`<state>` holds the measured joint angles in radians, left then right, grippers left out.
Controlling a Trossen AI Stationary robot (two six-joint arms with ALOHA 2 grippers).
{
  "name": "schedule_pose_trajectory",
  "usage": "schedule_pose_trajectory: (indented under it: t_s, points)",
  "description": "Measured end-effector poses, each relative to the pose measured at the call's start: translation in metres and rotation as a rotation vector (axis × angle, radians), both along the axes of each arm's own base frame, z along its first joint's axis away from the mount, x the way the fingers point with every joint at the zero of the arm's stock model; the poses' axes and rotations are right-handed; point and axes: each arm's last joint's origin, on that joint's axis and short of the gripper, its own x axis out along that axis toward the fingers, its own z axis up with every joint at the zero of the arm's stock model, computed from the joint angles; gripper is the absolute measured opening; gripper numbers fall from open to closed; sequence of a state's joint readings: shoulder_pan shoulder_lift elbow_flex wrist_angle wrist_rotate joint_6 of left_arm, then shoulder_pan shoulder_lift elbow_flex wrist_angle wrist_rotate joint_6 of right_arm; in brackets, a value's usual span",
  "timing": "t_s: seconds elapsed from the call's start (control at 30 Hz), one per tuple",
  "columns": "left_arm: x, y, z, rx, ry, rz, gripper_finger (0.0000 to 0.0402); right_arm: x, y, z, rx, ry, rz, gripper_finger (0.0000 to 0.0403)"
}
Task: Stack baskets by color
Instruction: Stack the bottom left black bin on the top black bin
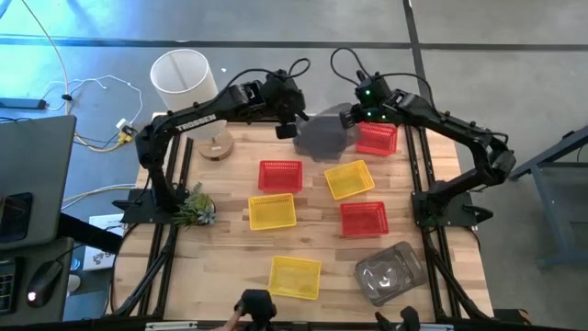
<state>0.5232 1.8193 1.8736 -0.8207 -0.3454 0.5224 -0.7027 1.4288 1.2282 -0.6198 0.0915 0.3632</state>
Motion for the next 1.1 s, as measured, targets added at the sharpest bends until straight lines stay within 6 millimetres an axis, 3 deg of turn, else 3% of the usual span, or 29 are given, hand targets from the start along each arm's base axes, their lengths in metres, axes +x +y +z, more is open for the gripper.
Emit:
schedule_pose_trajectory:
  t_s: [0.3,0.73,1.1]
  points:
    - [-0.020,-0.009,0.023,0.003,-0.047,0.002,0.0132,-0.010,-0.011,0.000,0.162,-0.151,-0.073,0.0000]
    - [-0.047,-0.025,0.063,0.097,-0.136,-0.020,0.0131,-0.011,-0.008,-0.005,0.394,-0.275,-0.302,0.0000]
    - [-0.065,-0.035,0.082,0.140,-0.184,-0.029,0.0131,0.014,-0.011,-0.034,0.507,-0.253,-0.382,0.0000]
